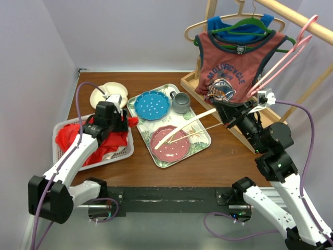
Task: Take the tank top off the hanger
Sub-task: Place the tank top in the bin.
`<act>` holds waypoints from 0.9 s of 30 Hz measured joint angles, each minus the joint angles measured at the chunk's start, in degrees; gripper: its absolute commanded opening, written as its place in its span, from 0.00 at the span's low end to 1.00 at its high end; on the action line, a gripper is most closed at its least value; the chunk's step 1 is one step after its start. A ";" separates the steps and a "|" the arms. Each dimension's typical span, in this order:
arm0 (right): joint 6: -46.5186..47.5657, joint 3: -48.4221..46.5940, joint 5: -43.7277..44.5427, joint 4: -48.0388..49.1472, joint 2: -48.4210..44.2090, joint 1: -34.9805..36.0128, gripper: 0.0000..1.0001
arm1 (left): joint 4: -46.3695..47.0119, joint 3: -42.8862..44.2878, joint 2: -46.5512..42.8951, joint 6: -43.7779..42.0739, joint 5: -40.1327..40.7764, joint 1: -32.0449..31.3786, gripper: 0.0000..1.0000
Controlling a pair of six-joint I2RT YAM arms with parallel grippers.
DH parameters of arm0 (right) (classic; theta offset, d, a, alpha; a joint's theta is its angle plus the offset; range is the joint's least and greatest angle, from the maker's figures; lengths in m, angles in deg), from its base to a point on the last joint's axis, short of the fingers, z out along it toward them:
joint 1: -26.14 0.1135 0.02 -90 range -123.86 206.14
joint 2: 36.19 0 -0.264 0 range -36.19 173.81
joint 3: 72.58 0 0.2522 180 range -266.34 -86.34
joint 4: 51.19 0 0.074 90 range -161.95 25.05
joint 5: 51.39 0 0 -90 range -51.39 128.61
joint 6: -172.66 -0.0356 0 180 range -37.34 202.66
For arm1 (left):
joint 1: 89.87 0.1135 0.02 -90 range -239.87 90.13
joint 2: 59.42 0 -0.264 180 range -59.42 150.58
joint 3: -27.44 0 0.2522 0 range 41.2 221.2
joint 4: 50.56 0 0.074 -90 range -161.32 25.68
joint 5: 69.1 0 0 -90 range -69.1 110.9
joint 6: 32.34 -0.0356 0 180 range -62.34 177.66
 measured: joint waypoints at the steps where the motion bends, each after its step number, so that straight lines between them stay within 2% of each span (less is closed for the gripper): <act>1: 0.02 0.00 0.00 0.00 0.00 0.00 0.00 | 0.09 0.00 0.74 0.00 -0.39 -0.02 0.36; 2: 0.02 0.00 0.00 0.02 -0.02 0.00 0.00 | -0.02 0.00 1.38 -0.59 -0.57 -0.11 0.24; 4: 0.02 0.00 0.02 0.00 -0.04 0.00 0.00 | -0.24 0.00 1.31 -0.50 -0.09 -0.24 0.12; 5: 0.04 0.00 0.02 0.00 -0.04 0.00 0.00 | -0.37 0.00 0.70 -0.50 0.92 -0.31 0.00; 11: 0.09 0.02 0.00 0.00 -0.04 0.00 0.00 | -1.53 0.00 -7.96 1.75 7.63 0.52 0.00; 14: 0.31 0.00 -0.02 -0.02 -0.04 0.00 0.00 | -2.56 0.00 -10.34 3.98 7.45 5.84 0.00; 16: 0.50 0.00 -0.02 -0.07 -0.07 0.00 0.00 | -3.85 -0.02 -9.73 6.10 8.48 10.16 0.00; 19: 0.94 0.00 -0.02 -0.52 -0.31 0.00 0.00 | -5.25 -1.40 -7.89 10.40 8.85 12.63 0.00; 25: 2.05 -0.02 0.02 -1.44 -1.07 0.00 0.00 | -7.48 -10.01 -5.88 24.70 7.63 21.05 0.00; 26: 2.19 -0.02 0.02 -1.51 -1.16 0.00 0.00 | -7.63 -10.91 -5.40 26.71 7.56 21.86 0.01; 27: 2.34 -0.02 0.02 -1.51 -1.18 0.00 0.00 | -7.91 -11.52 -4.79 29.27 7.58 22.71 0.08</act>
